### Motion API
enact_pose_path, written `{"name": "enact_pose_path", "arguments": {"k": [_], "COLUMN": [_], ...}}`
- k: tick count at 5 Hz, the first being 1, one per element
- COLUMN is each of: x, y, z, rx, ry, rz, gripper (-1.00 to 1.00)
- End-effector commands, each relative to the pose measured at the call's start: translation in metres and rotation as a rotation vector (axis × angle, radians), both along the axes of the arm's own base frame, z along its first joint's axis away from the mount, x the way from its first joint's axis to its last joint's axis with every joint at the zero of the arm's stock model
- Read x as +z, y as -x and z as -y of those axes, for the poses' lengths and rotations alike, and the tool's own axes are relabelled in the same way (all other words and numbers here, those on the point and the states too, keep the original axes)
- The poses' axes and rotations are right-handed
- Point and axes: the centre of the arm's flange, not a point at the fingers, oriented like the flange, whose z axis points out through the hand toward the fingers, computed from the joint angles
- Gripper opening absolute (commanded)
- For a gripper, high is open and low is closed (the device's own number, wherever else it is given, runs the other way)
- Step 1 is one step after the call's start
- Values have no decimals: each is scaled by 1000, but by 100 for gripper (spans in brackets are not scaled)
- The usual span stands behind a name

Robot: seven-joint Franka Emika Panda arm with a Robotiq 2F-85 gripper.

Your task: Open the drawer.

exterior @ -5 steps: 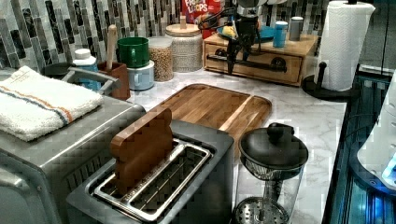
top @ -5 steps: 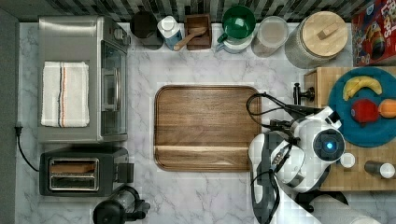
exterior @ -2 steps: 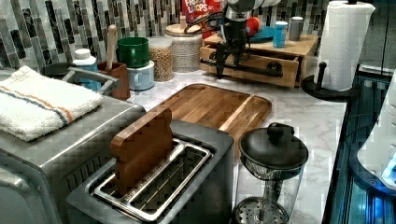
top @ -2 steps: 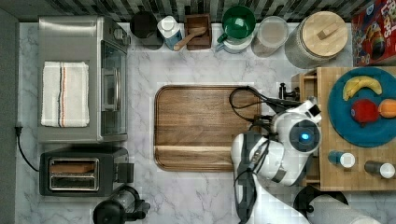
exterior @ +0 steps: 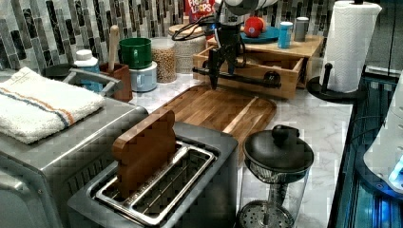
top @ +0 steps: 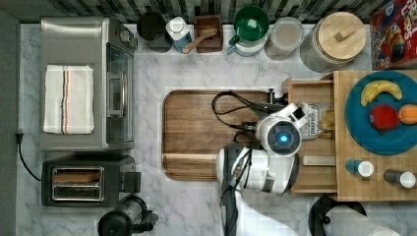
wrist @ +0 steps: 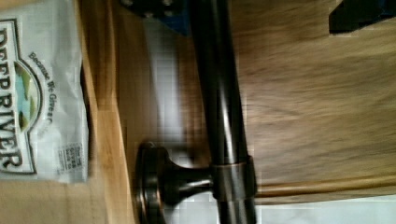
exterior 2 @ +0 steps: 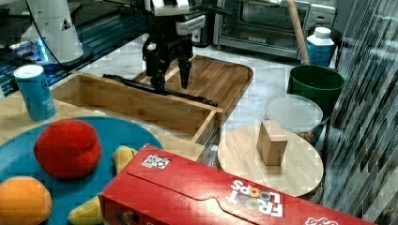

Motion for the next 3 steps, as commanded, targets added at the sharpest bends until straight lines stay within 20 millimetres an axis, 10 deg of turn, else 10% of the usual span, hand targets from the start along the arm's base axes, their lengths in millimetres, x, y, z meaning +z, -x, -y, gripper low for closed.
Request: {"name": "enact_pose_path", "arguments": {"k": [1, 3], "x": [25, 25], "y": [-8, -8], "z": [-87, -87], "rx": [38, 38], "ry": [-61, -61], "rz": [19, 19], "gripper": [100, 100]}}
